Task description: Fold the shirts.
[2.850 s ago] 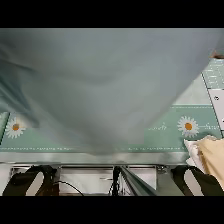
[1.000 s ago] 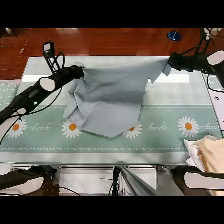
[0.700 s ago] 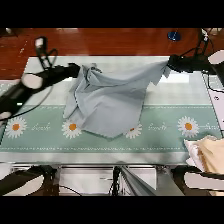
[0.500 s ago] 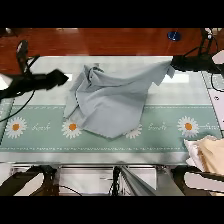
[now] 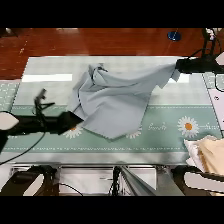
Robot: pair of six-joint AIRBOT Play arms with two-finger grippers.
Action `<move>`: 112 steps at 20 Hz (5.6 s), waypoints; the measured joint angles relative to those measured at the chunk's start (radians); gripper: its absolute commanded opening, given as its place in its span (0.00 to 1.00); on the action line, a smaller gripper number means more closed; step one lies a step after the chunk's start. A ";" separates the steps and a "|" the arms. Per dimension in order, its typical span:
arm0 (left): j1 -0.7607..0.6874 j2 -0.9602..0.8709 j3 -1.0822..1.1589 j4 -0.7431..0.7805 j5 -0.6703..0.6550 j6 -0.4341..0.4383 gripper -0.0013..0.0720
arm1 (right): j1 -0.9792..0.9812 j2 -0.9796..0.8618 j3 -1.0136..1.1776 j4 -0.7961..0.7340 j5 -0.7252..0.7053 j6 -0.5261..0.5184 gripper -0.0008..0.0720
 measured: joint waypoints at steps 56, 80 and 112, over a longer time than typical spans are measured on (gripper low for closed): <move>0.340 0.251 0.977 -0.151 0.238 0.287 0.05 | -0.001 0.606 0.386 -0.048 0.061 0.014 0.04; 0.461 0.109 0.490 0.043 -0.037 0.263 0.05 | 0.232 -0.046 0.505 -0.151 0.250 0.049 0.04; 0.832 -0.656 0.612 0.000 0.053 0.701 0.76 | 0.153 -0.146 0.506 -0.477 0.487 0.122 0.61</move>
